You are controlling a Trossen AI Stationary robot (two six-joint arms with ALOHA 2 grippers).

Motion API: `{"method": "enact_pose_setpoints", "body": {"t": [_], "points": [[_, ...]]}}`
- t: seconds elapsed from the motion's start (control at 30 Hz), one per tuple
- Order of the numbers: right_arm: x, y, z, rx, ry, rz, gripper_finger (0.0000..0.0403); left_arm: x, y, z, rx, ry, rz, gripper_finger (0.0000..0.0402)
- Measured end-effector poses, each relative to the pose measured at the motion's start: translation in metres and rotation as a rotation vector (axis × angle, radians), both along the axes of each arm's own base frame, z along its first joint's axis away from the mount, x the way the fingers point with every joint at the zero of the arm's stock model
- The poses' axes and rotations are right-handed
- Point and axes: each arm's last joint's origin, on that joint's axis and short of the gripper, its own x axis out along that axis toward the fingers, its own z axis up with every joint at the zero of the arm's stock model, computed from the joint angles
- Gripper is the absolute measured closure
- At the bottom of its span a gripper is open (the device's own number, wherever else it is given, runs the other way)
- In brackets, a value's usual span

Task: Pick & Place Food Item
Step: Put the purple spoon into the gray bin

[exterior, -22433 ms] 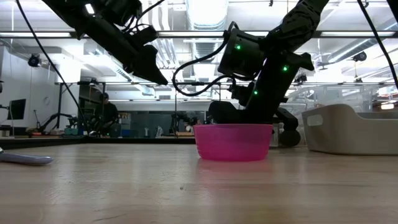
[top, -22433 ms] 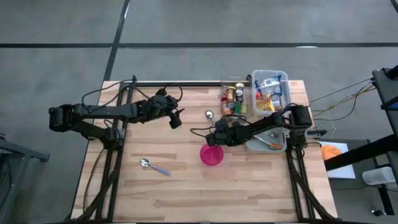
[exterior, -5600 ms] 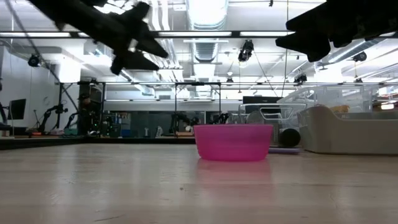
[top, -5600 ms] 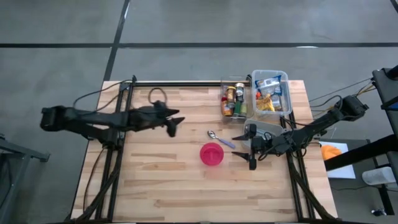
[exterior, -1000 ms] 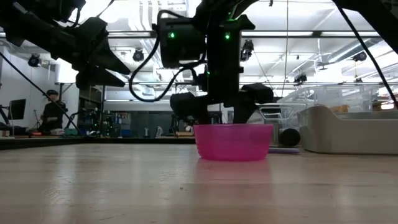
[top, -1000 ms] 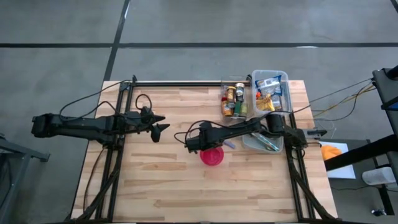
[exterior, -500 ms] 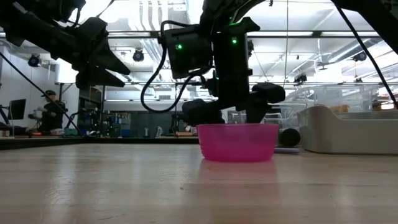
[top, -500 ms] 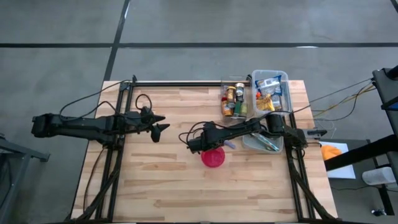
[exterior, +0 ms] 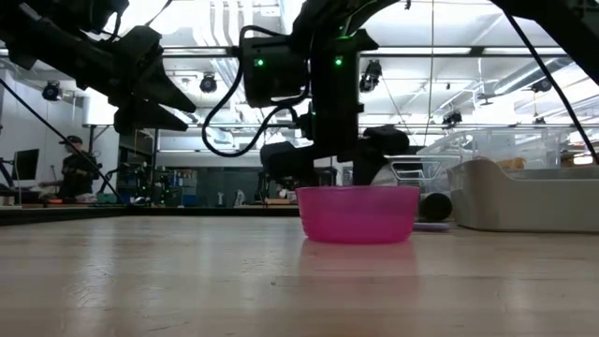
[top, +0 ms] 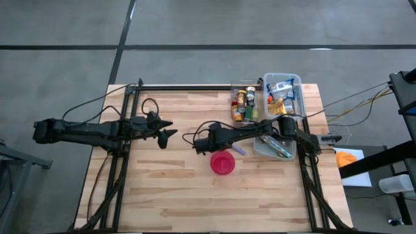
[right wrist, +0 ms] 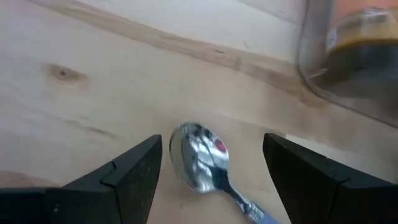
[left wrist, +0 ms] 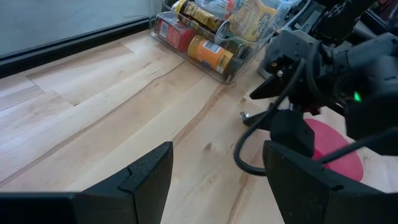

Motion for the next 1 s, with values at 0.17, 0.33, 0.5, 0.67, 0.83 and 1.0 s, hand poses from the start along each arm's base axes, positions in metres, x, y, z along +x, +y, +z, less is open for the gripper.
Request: {"method": "enact_pose_setpoints", "body": {"t": [0.17, 0.33, 0.5, 0.67, 0.83, 1.0], "points": [[0.004, -0.005, -0.001, 0.02, -0.032, 0.005, 0.0127, 0.0, 0.0, 0.0, 0.0, -0.001, 0.0, 0.0153], [0.0, -0.006, -0.007, 0.032, -0.011, -0.012, 0.0127, 0.0, 0.0, 0.0, 0.0, -0.001, -0.001, 0.0153], [-0.002, -0.008, -0.014, 0.033, 0.001, -0.033, 0.0127, 0.0, 0.0, 0.0, 0.0, -0.001, -0.001, 0.0153], [-0.002, -0.009, -0.019, 0.033, 0.015, -0.037, 0.0131, 0.0, 0.0, 0.0, 0.0, -0.001, 0.0, 0.0153], [-0.001, -0.009, -0.021, 0.034, 0.008, -0.039, 0.0177, 0.0, 0.0, 0.0, 0.0, -0.002, 0.0, 0.0153], [-0.001, -0.009, -0.021, 0.034, 0.014, -0.038, 0.0232, 0.0, 0.0, 0.0, 0.0, -0.002, 0.0, 0.0153]]}}
